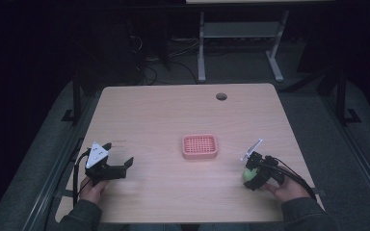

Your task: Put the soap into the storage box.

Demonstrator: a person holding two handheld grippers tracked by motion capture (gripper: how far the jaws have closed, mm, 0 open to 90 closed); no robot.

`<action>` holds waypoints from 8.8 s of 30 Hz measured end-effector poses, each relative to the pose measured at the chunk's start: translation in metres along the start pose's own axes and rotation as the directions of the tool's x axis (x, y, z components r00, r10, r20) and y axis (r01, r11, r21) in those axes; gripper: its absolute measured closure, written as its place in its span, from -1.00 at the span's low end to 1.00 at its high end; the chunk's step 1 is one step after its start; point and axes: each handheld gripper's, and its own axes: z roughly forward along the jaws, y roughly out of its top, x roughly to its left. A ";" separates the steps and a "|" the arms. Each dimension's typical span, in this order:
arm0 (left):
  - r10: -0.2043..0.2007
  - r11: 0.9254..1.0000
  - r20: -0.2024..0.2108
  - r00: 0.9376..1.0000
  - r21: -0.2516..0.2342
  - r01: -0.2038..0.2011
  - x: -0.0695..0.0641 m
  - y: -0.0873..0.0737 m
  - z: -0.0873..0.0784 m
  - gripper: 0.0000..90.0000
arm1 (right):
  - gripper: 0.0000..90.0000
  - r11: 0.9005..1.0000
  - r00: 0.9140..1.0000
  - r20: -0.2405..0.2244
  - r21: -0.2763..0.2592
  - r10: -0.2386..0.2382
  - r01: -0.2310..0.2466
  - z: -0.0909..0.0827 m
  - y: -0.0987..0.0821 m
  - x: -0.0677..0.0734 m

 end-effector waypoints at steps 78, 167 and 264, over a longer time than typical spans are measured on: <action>-0.004 1.000 -0.005 1.000 -0.004 0.004 0.000 0.001 -0.002 -1.00 | -0.41 0.987 0.992 -0.037 -0.108 -0.123 0.119 -0.045 0.112 -0.003; -0.009 1.000 0.002 1.000 -0.008 0.009 0.000 0.001 0.000 -1.00 | -0.42 0.990 0.987 -0.094 -0.058 -0.133 0.128 0.022 0.199 -0.002; 0.008 1.000 0.004 1.000 0.012 -0.008 0.000 0.000 0.000 -1.00 | -0.47 0.982 0.991 -0.127 -0.189 -0.044 0.019 0.001 0.173 -0.019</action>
